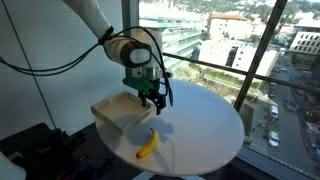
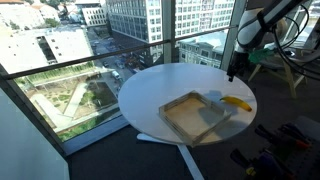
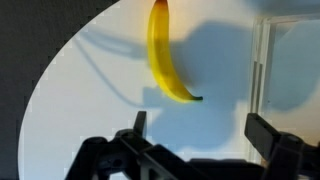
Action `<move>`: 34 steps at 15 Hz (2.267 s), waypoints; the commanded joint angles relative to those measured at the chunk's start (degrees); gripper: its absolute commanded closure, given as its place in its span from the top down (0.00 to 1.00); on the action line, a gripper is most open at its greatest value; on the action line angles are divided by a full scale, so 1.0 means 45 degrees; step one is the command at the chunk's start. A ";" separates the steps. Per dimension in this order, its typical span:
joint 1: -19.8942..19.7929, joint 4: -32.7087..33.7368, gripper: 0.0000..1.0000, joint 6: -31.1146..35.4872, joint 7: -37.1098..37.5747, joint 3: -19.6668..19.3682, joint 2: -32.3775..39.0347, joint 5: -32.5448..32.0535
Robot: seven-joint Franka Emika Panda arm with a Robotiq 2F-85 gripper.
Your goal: Put the banana in the box
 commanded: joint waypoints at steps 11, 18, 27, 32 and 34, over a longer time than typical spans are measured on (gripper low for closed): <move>-0.0275 0.0282 1.00 0.0861 -0.0071 0.0011 0.1288 -0.0080; -0.0449 0.0413 1.00 0.1206 -0.0176 0.0041 0.1990 -0.0096; -0.0504 0.0339 1.00 0.1766 -0.0237 0.0041 0.2536 -0.0155; -0.0697 0.0336 1.00 0.1883 -0.0313 0.0012 0.2879 -0.0133; -0.0802 0.0325 1.00 0.1891 -0.0319 -0.0034 0.2982 -0.0153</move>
